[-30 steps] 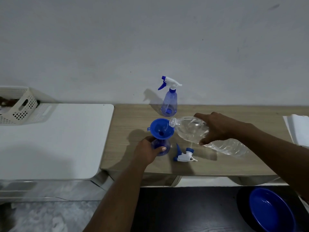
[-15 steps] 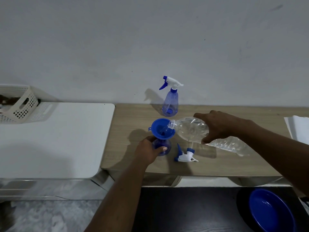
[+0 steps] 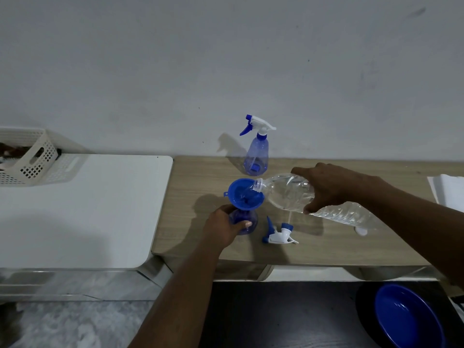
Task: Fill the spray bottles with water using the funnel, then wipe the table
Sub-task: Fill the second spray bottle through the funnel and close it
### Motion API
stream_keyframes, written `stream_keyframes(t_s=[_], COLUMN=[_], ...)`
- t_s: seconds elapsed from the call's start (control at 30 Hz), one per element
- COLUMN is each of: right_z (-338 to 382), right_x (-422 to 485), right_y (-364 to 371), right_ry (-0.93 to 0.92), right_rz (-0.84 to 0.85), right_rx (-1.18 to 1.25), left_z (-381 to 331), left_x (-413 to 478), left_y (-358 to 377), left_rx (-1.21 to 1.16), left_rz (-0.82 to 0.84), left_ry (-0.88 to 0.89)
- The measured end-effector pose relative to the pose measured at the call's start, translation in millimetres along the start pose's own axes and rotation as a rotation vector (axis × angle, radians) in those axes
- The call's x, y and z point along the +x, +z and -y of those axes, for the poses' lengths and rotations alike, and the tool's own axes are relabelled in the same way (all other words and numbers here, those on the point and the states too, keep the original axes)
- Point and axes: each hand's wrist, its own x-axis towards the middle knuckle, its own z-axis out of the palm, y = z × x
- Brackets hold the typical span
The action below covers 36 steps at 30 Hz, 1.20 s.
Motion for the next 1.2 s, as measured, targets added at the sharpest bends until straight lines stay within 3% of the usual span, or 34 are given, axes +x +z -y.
stream_keyframes(t_s=[0.6,0.8,0.97,1.2], right_z=[-6,-10,-16,-16], right_x=[-7,-9,-16,-22], right_y=[-3,11,30,54], right_ry=[-0.007,0.046,0.089,0.208], right_rz=[-0.029,-0.084,-0.261,-0.659], right_rx=[0.000,0.153,0.461,0.783], left_z=[-5,-4,-7,-2], left_x=[-2,-2,-3,0], left_y=[0,1,-1,2], left_rx=[-0.032,-0.025,-0.036,-0.097], left_rz=[0.005,0.001,0.001,0.024], left_ry=[-0.027,-0.035,-0.014,-0.005])
